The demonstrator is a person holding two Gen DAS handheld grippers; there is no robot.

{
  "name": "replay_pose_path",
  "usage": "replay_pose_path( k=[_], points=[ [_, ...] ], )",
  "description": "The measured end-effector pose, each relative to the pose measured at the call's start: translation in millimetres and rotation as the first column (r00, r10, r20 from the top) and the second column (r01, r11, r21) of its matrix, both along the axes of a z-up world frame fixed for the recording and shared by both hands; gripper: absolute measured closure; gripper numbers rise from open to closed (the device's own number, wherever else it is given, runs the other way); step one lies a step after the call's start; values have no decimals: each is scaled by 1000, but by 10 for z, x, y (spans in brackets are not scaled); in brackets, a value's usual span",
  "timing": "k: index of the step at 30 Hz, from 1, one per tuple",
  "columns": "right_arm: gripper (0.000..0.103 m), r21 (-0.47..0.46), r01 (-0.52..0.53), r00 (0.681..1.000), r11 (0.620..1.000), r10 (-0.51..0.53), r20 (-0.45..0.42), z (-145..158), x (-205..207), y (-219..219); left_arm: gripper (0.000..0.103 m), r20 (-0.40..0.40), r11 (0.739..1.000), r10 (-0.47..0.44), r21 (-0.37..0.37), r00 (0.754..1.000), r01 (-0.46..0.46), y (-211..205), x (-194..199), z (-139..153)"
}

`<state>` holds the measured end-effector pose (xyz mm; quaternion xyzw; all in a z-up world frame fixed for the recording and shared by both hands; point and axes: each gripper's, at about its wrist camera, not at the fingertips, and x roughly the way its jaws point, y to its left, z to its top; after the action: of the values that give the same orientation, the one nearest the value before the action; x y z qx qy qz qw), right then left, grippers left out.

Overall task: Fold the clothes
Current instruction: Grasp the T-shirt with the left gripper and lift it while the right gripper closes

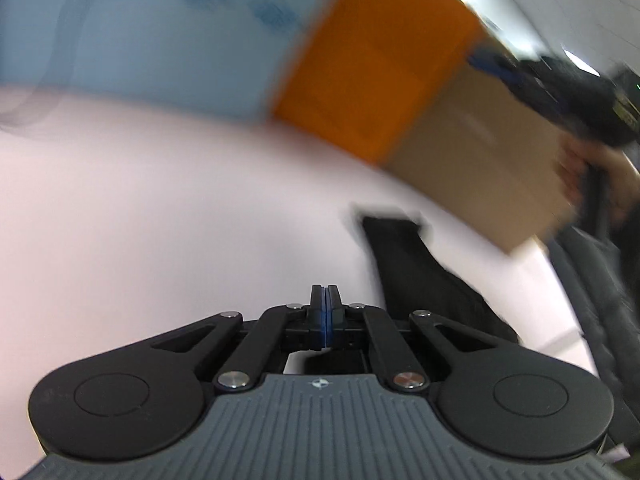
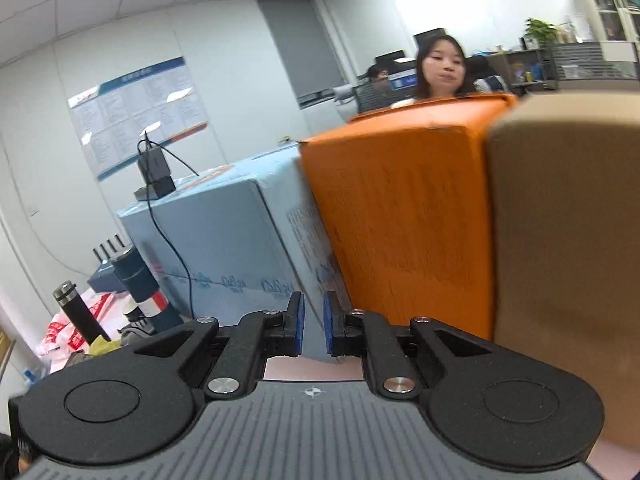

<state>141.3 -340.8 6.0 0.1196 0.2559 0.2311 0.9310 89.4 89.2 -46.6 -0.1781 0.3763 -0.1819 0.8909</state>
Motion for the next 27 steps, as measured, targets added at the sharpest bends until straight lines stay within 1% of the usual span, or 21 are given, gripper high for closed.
replay_pose_path(
  k=[1, 2, 3, 4, 6, 7, 8, 9, 10, 11, 12, 13, 14, 15, 16, 18, 20, 23, 25, 26, 27],
  points=[
    [81, -31, -26, 999, 999, 25, -38, -27, 76, 50, 103, 4, 999, 40, 18, 999, -40, 131, -4, 43],
    [57, -70, -54, 995, 996, 48, -83, -76, 149, 102, 103, 1, 997, 71, 28, 997, -71, 251, -14, 69],
    [48, -130, -84, 987, 988, 65, -145, -198, 206, 157, 103, -12, 995, 92, 30, 996, -92, 358, -31, 73],
    [48, -186, -117, 976, 976, 79, -201, -343, 241, 200, 102, -27, 995, 99, 27, 995, -99, 435, -51, 67],
    [48, -270, -155, 952, 950, 70, -299, -646, 274, 224, 88, -62, 998, 58, 14, 996, -57, 413, -101, -2],
    [48, -295, -162, 939, 942, 55, -340, -795, 277, 204, 63, -78, 999, 32, 11, 996, -31, 350, -125, -40],
    [48, -287, -152, 927, 946, 36, -374, -921, 274, 138, 32, -90, 1000, 6, 12, 996, -5, 247, -145, -79],
    [48, -262, -129, 915, 957, 13, -403, -1033, 268, 61, 22, -99, 1000, -17, 14, 995, 19, 139, -147, -141],
    [48, -236, -106, 902, 966, -7, -432, -1141, 262, -14, 18, -110, 999, -41, 16, 993, 43, 23, -127, -231],
    [51, -214, -91, 888, 973, -18, -460, -1239, 253, -75, 18, -129, 998, -63, 19, 990, 66, -100, -105, -313],
    [75, -207, -88, 875, 974, -23, -484, -1322, 231, -102, 19, -146, 996, -81, 28, 986, 86, -231, -99, -371],
    [90, -218, -104, 870, 970, -18, -493, -1366, 193, -101, 21, -147, 994, -94, 45, 985, 102, -361, -117, -412],
    [98, -237, -117, 878, 965, -10, -478, -1339, 140, -76, 54, -130, 989, -125, 65, 984, 134, -486, -132, -429],
    [98, -248, -114, 900, 962, -5, -436, -1233, 84, -58, 83, -114, 979, -180, 78, 977, 190, -594, -129, -425],
    [98, -260, -111, 919, 959, 0, -393, -1127, 28, -40, 101, -125, 972, -215, 68, 969, 225, -661, -124, -424],
    [98, -286, -97, 961, 953, 15, -276, -818, -71, -4, 102, -82, 978, -200, 39, 976, 203, -628, -174, -327],
    [98, -317, -87, 988, 944, 42, -146, -441, -127, 50, 102, -20, 989, -146, 34, 989, 147, -492, -175, -161],
    [98, -313, -86, 996, 946, 92, 6, 17, -28, 175, 102, 78, 998, -30, 51, 997, 26, -148, -187, 151],
    [98, -283, -109, 989, 953, 132, 65, 203, 126, 261, 102, 148, 993, 46, 101, 988, -61, 62, -169, 332],
    [91, -263, -123, 986, 957, 149, 80, 249, 228, 309, 102, 169, 983, 85, 145, 982, -110, 146, -140, 382],
    [74, -252, -121, 985, 960, 147, 86, 248, 340, 374, 100, 179, 965, 130, 205, 975, -167, 219, -104, 404]
  ],
)
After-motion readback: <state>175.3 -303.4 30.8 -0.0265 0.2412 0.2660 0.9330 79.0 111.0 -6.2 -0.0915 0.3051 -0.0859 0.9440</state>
